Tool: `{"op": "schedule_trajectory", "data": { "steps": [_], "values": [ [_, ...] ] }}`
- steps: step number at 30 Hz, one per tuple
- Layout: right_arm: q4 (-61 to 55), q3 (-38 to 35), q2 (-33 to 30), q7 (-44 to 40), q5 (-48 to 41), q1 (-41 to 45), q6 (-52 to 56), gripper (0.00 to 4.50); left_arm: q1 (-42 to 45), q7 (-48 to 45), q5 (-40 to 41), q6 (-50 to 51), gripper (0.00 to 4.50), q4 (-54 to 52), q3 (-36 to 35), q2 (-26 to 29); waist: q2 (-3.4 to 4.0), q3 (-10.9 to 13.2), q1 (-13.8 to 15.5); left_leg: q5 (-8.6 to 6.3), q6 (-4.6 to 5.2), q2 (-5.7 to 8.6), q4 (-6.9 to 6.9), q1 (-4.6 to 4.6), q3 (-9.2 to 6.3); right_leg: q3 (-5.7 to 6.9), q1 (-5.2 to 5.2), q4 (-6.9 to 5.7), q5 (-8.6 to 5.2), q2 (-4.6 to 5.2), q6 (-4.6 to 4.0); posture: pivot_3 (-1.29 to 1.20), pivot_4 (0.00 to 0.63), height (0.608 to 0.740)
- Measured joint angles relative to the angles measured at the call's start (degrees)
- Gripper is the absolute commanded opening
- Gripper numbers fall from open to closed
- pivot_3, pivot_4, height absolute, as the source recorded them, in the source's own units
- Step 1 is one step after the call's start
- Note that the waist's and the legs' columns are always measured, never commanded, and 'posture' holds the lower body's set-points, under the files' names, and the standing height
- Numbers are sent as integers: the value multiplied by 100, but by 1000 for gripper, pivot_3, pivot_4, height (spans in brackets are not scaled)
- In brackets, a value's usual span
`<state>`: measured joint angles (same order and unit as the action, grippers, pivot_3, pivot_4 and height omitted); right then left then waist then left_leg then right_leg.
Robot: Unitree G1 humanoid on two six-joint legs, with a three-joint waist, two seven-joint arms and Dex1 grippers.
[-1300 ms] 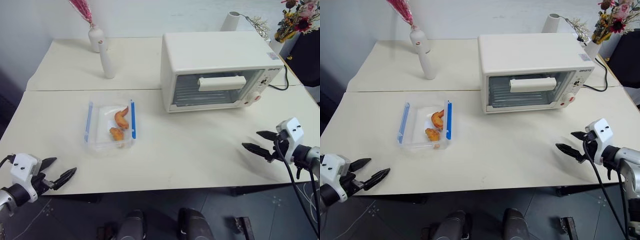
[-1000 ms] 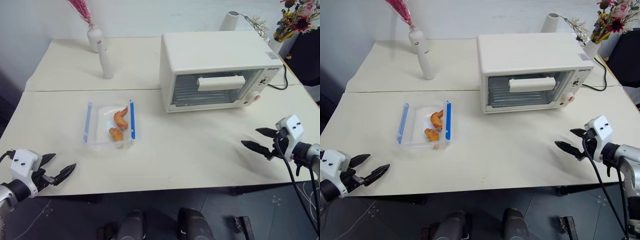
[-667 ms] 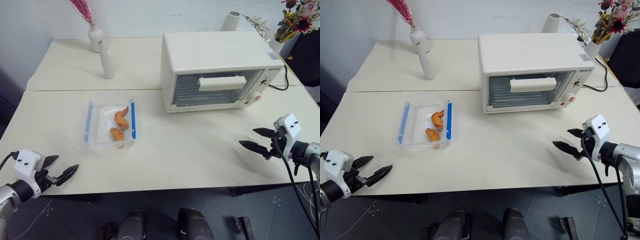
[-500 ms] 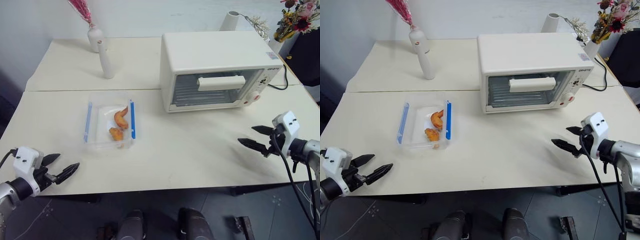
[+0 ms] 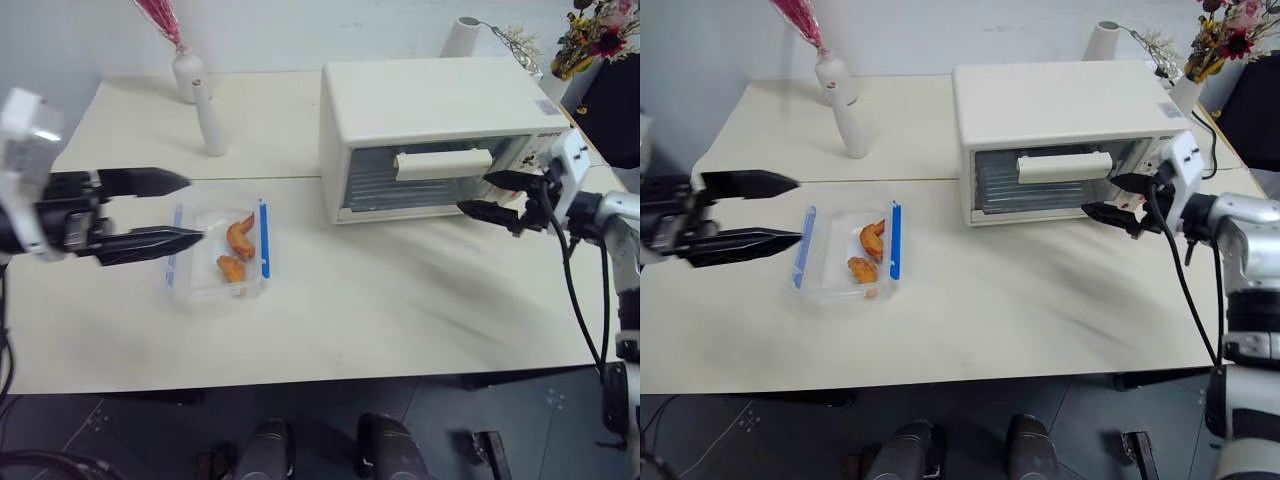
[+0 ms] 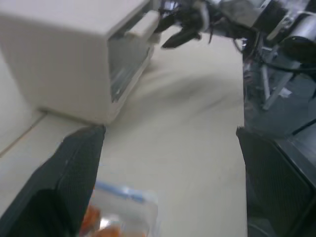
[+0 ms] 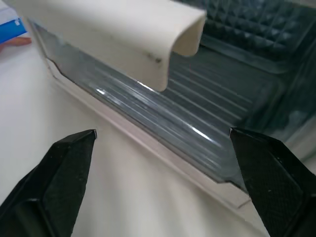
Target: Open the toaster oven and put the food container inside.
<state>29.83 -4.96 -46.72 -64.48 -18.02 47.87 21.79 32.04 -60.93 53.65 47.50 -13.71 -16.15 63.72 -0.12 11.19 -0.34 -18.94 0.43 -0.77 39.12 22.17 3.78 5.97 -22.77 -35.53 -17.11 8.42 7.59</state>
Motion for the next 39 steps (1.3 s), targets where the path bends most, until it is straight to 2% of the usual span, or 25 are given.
{"op": "schedule_trajectory", "data": {
  "steps": [2,7,18,28,31,39],
  "values": [
    [291,37,71,-27,111,110,-186,4474,438,11,-155,-51,4500,65,492,-343,-5,4,-28,1,0,-1,5,1,7,-2,0,-1,0,-1,1,0,150,740],
    [385,9,97,-55,141,140,-297,4474,941,12,-451,-216,4500,242,821,-753,-2,7,-122,2,-2,-5,0,0,2,-1,-2,-4,0,-3,1,0,150,740],
    [-1155,-282,99,-27,-591,-199,693,4474,1064,-137,-944,-487,4500,550,1126,-1233,0,10,-70,2,-2,-3,9,6,-4,-2,-2,-4,0,-4,1,0,150,740],
    [-2203,-594,116,294,-1043,-808,1339,4474,1726,-43,-1590,-853,4500,1168,1478,-1905,0,10,3,2,-2,-5,8,4,0,-2,-3,-6,0,-8,1,0,150,740],
    [-2573,-719,128,438,-1202,-1063,1513,4500,1940,1,-1836,-1015,3917,1502,1599,-2169,0,10,11,2,-2,-5,7,5,-2,0,-4,-7,0,-8,1,0,150,740],
    [-3515,-1022,191,805,-1625,-1801,1831,4500,2934,249,-2618,-1703,1394,2570,1933,-3115,-1,11,21,2,-2,-4,6,5,0,0,-4,-6,0,-10,1,0,150,740]
  ]
}}
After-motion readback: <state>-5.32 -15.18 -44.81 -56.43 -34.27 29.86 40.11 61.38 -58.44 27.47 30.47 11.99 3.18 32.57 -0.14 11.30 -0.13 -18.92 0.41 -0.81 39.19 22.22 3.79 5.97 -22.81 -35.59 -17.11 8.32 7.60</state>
